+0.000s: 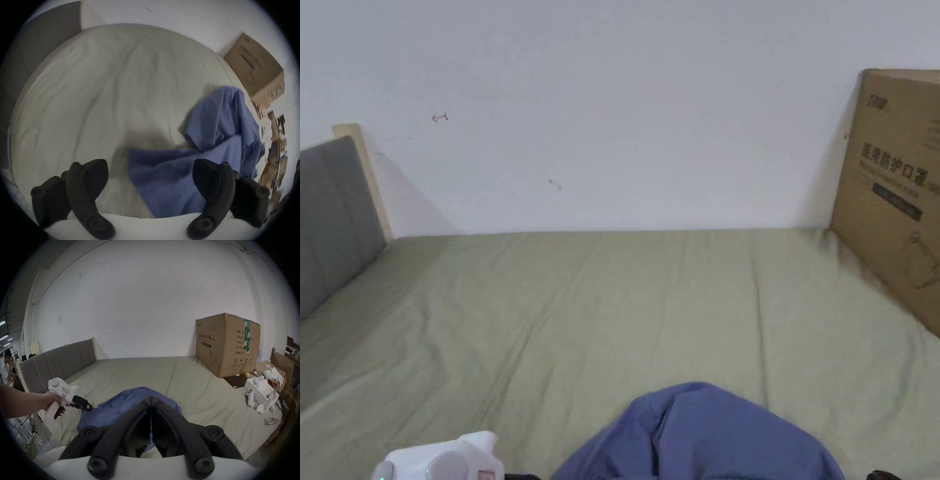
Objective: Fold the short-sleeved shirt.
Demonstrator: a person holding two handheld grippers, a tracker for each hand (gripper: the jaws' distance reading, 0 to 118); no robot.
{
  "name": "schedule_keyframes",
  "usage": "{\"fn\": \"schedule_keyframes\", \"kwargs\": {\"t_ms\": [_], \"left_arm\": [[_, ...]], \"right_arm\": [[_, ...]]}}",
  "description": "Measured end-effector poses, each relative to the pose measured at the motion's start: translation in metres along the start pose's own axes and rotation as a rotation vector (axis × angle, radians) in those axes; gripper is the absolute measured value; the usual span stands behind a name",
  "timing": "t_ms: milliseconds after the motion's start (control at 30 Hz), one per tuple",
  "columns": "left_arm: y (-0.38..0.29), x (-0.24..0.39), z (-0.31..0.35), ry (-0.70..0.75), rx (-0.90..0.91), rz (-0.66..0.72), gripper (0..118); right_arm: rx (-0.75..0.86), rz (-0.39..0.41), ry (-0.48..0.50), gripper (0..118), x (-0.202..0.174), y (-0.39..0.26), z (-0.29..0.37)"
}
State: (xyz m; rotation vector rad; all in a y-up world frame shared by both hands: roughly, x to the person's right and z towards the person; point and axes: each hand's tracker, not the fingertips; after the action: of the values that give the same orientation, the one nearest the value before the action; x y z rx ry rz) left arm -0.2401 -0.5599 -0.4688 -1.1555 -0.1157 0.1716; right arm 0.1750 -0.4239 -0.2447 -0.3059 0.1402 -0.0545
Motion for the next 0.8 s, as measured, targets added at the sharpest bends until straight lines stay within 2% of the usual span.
{"fn": "schedule_keyframes", "kwargs": {"t_ms": [33,67,100,133,167,267,333,367,500,533,567,600,633,667,700,800], "left_arm": [[-0.005,0.004,-0.007,-0.018,-0.034,-0.058,85],[-0.014,0.012,-0.01,0.023,-0.017,-0.122,75],[-0.025,0.022,-0.006,0.158,0.045,-0.225,59],[-0.032,0.03,0.003,0.129,0.11,-0.269,29],[-0.038,0.035,0.011,0.092,0.145,-0.269,5],[-0.045,0.036,0.042,-0.001,0.241,-0.194,5],[-0.052,0.034,0.065,-0.003,0.327,-0.177,5],[-0.054,0.033,0.078,0.033,0.398,-0.222,5],[-0.077,0.034,0.102,-0.05,0.392,-0.2,5],[-0.084,0.035,0.105,-0.057,0.407,-0.199,5],[-0.087,0.035,0.107,-0.065,0.414,-0.195,5],[-0.091,0.034,0.109,-0.075,0.417,-0.186,5],[-0.093,0.033,0.109,-0.085,0.41,-0.172,5],[-0.094,0.033,0.109,-0.094,0.404,-0.157,5],[-0.095,0.031,0.108,-0.101,0.398,-0.134,5],[-0.099,0.026,0.104,-0.115,0.388,-0.1,5]], "right_arm": [[-0.012,-0.005,-0.001,0,-0.001,-0.002,-0.004],[-0.02,-0.013,0.001,0,-0.001,-0.003,-0.008],[-0.027,-0.021,0.004,0,-0.002,-0.004,-0.012],[-0.03,-0.026,0.011,0,-0.003,-0.005,-0.017],[-0.032,-0.029,0.02,0,-0.003,-0.004,-0.021],[-0.111,-0.05,0.072,0,0.009,0.018,-0.058],[-0.108,-0.058,0.085,0,0.025,0.041,-0.092],[-0.159,-0.059,0.118,0,0.031,0.055,-0.117],[-0.415,-0.068,0.192,3,0.044,0.09,-0.223],[-0.487,0.002,0.178,17,0.039,0.094,-0.251],[-0.523,0.046,0.175,46,0.035,0.094,-0.273],[-0.579,0.094,0.17,97,0.031,0.092,-0.301],[-0.626,0.121,0.159,118,0.026,0.087,-0.322],[-0.626,0.114,0.128,117,0.026,0.086,-0.336],[-0.653,0.1,0.152,118,0.02,0.083,-0.36],[-0.79,-0.01,0.155,118,0.011,0.069,-0.422]]}}
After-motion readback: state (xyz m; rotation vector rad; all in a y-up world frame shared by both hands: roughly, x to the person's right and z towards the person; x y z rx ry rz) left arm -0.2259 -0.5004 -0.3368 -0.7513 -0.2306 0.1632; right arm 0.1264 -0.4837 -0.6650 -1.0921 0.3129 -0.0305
